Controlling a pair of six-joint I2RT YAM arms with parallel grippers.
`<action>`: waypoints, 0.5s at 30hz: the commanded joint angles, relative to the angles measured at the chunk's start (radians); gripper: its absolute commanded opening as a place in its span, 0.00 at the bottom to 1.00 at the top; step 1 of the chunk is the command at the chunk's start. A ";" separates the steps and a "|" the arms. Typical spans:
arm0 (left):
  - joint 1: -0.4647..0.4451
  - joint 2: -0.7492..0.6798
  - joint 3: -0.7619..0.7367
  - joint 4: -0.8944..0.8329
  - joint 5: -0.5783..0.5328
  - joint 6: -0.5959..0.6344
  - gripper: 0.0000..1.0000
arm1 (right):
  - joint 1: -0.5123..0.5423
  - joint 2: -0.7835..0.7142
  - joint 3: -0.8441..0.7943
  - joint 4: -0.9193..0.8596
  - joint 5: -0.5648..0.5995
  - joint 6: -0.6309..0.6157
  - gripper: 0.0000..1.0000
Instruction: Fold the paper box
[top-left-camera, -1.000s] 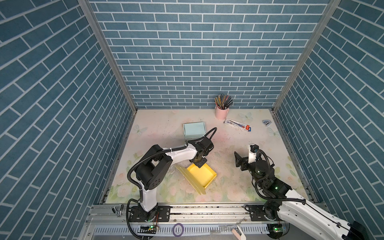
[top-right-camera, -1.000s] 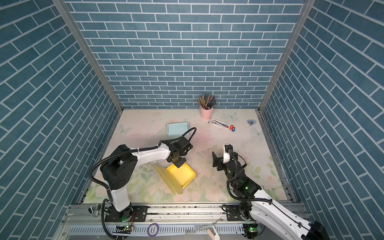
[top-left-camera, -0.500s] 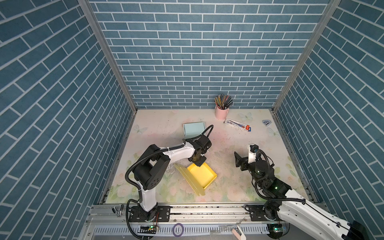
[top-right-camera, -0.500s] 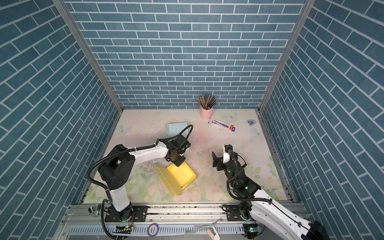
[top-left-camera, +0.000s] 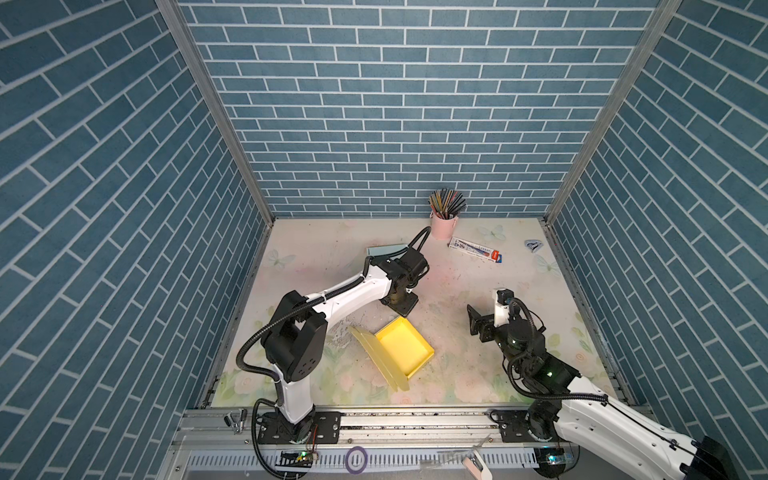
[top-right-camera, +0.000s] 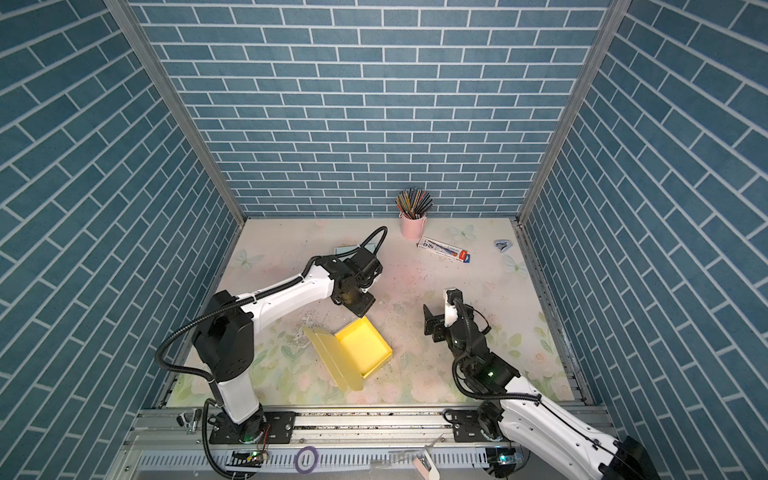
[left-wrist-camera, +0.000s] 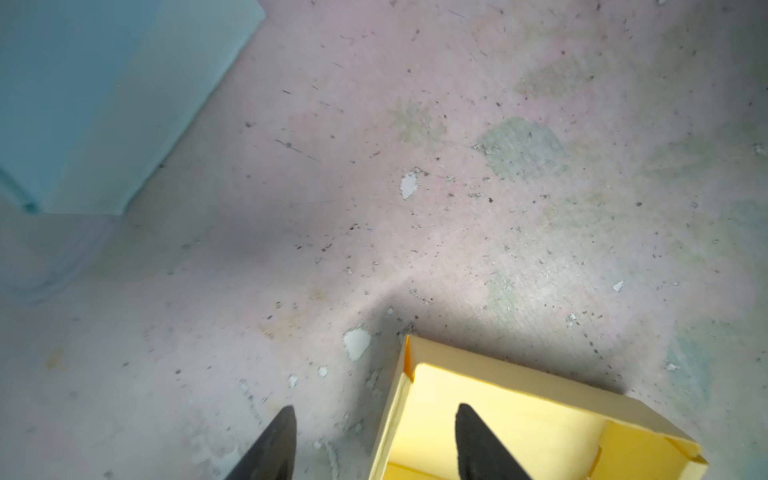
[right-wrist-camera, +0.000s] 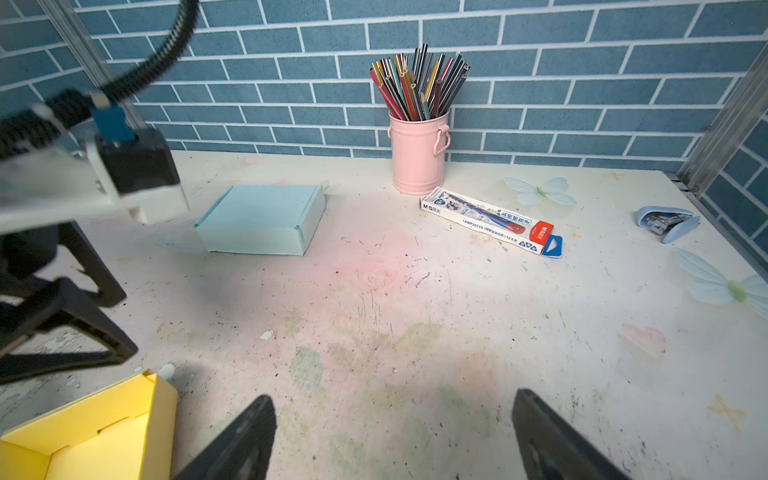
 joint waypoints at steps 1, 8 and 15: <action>-0.007 -0.054 0.132 -0.235 -0.120 -0.084 0.65 | -0.004 -0.002 0.008 0.008 -0.014 -0.022 0.90; -0.093 -0.200 0.166 -0.487 -0.249 -0.346 0.64 | -0.003 -0.012 0.021 -0.024 -0.040 -0.023 0.90; -0.217 -0.432 -0.060 -0.484 -0.223 -0.677 0.59 | -0.005 0.013 0.044 -0.031 -0.101 -0.023 0.91</action>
